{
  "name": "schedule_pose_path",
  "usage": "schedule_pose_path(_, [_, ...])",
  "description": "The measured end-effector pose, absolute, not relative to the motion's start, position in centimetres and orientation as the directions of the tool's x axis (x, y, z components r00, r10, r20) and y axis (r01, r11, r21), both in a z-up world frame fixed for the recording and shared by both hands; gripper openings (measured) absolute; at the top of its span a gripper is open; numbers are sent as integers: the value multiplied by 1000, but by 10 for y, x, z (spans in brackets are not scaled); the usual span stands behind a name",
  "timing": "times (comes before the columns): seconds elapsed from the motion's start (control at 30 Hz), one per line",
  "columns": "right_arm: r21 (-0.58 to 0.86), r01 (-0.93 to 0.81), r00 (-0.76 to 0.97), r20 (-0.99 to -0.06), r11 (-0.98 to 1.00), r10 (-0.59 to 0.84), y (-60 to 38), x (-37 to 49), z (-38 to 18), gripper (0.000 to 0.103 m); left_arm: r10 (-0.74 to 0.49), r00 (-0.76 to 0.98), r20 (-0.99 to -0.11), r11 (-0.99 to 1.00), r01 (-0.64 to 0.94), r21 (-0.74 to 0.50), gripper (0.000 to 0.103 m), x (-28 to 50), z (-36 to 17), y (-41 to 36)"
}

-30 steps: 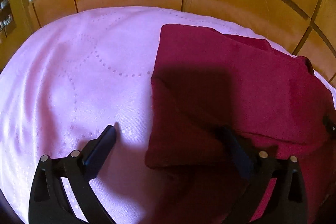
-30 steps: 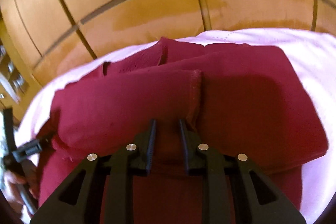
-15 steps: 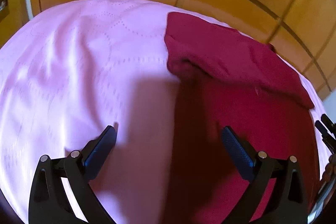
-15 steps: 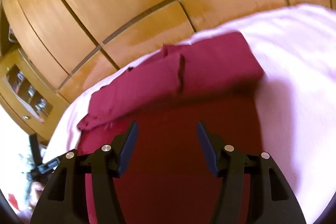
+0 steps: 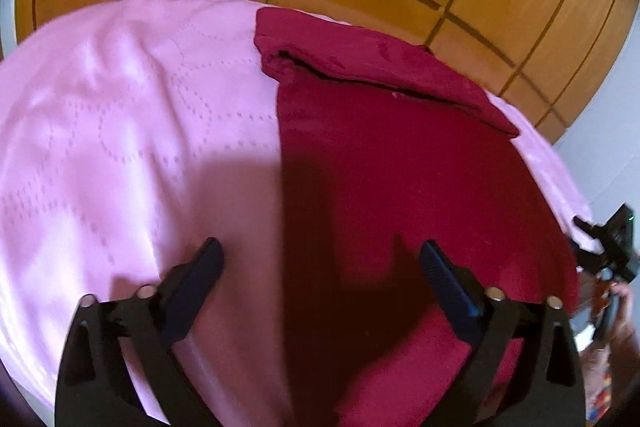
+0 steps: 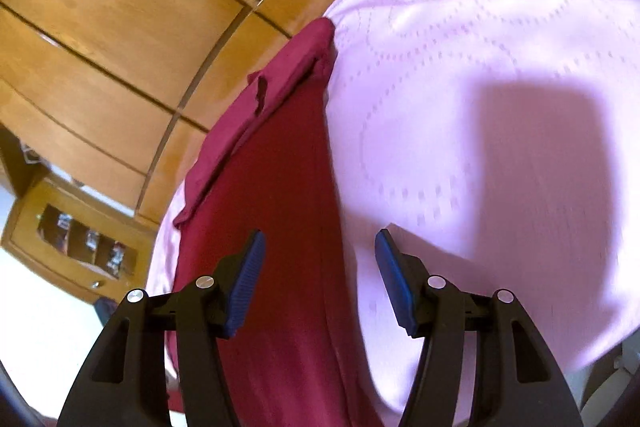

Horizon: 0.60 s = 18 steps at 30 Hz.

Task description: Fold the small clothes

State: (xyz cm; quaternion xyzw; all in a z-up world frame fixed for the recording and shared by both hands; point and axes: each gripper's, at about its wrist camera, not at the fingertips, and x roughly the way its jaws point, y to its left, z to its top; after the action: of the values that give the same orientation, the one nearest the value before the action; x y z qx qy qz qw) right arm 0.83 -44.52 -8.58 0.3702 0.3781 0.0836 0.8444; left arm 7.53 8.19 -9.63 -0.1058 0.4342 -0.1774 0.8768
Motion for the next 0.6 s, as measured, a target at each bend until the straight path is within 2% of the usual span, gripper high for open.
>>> schedule_pose_path(0.1, [700, 99, 688, -562, 707, 460, -438, -3, -89, 57, -431, 538, -725, 902, 233, -363, 70, 65, -98, 85])
schedule_pose_path(0.17, [725, 76, 679, -540, 684, 497, -433, -11, -95, 56, -471, 518, -714, 881, 238, -408, 66, 61, -98, 87])
schedule_pose_path(0.33, [784, 51, 675, -483, 618, 557, -430, -25, -106, 55, -554, 464, -691, 832, 289, -473, 65, 42, -105, 94])
schedule_pose_path(0.47, [822, 52, 670, -450, 567, 591, -434, -34, -115, 48, -613, 412, -674, 790, 315, -526, 65, 30, -109, 98])
schedule_pose_path(0.6, [865, 44, 666, -399, 500, 631, -439, -39, -124, 45, -654, 367, -661, 756, 326, -567, 65, 22, -113, 98])
